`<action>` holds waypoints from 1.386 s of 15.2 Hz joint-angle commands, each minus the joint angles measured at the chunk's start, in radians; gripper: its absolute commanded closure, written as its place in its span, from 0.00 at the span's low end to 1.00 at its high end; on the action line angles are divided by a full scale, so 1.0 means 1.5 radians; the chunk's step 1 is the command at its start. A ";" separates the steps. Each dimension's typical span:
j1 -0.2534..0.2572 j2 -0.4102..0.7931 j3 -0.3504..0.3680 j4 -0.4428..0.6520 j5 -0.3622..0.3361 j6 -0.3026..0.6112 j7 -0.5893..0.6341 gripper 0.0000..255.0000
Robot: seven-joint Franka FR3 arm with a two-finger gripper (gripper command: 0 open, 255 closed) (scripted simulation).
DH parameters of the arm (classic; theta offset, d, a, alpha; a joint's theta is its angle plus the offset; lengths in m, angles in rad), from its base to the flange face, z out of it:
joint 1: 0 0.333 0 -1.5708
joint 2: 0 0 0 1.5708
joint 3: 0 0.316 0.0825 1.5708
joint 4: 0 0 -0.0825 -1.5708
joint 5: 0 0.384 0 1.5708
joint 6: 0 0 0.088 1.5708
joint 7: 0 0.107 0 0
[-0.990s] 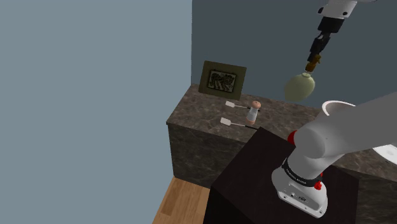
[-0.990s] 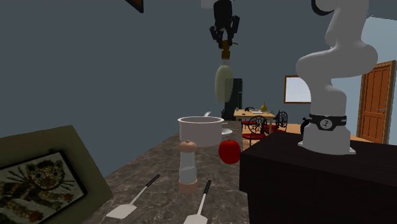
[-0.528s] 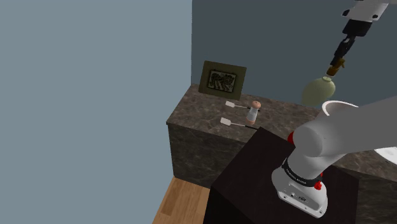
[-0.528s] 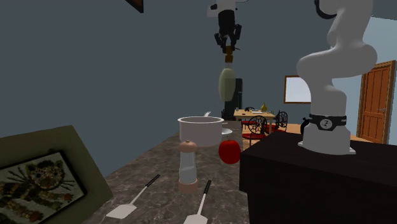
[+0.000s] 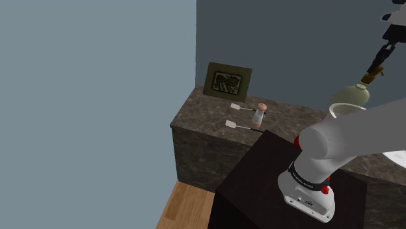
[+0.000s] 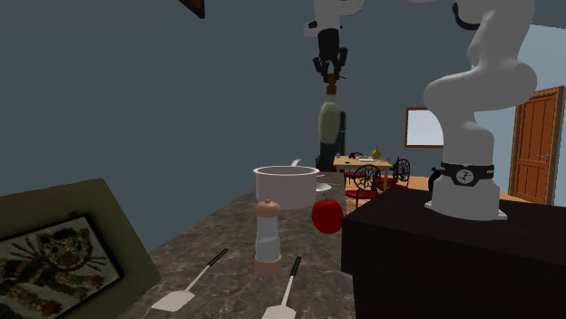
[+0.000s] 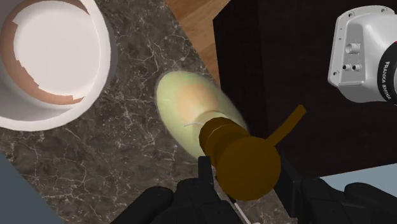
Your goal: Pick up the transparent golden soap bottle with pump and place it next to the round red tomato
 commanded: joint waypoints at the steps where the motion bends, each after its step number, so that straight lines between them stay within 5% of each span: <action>1: -0.002 0.006 -0.028 0.018 -0.010 -0.003 -0.034 1.00; 10: 0.041 0.084 -0.222 0.140 -0.020 0.000 -0.209 1.00; 21: 0.031 0.066 -0.238 0.038 -0.042 0.092 -0.192 1.00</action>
